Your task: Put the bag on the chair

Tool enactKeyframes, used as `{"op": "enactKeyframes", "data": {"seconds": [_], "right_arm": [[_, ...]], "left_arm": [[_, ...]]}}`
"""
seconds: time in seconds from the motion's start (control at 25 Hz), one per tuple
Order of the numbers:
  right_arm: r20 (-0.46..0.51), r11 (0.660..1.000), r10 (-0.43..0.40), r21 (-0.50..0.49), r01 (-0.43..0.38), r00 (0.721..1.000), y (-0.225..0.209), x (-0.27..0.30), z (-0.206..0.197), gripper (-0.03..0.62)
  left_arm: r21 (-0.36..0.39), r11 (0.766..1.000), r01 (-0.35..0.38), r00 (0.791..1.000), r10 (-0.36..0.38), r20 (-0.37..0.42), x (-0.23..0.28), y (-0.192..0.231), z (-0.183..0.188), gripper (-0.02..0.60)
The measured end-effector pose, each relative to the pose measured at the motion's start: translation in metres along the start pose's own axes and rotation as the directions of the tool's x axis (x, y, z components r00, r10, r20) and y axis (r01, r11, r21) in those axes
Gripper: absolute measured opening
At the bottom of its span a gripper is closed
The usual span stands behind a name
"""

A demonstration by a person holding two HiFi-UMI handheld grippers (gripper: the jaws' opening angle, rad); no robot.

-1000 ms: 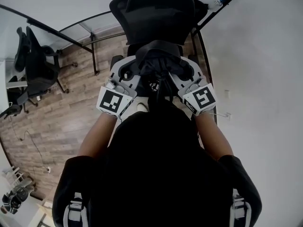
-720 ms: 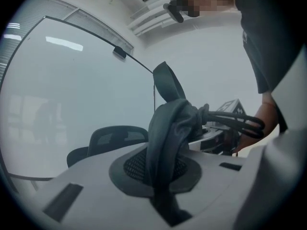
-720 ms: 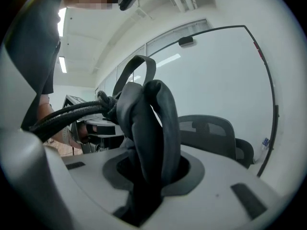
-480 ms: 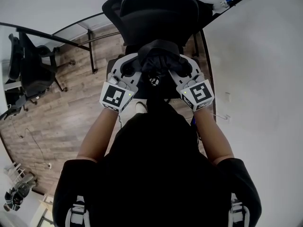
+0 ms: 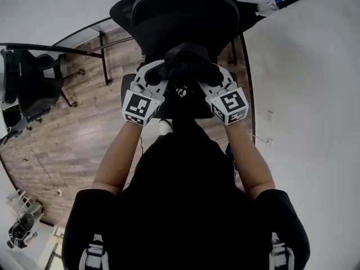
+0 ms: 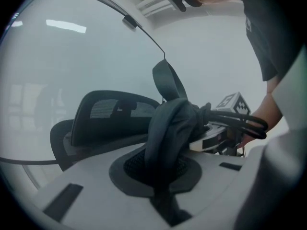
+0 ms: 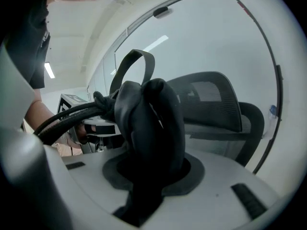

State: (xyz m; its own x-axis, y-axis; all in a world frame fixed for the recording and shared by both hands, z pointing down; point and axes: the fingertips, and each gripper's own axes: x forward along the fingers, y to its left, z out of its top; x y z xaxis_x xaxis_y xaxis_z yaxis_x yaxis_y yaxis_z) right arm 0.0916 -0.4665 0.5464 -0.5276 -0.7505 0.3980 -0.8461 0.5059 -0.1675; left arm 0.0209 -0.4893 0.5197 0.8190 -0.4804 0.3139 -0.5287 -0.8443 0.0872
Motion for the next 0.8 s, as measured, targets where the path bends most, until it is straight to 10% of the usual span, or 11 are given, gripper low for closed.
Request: {"op": "enactKeyframes", "data": {"seconds": [0.8], "right_arm": [[-0.187,0.986,0.041,0.166,-0.01,0.982,-0.08,0.097,-0.112,0.104]], "left_arm": [[-0.149,0.988,-0.031,0.982,0.003,-0.187,0.105,0.055,-0.116,0.034]]}}
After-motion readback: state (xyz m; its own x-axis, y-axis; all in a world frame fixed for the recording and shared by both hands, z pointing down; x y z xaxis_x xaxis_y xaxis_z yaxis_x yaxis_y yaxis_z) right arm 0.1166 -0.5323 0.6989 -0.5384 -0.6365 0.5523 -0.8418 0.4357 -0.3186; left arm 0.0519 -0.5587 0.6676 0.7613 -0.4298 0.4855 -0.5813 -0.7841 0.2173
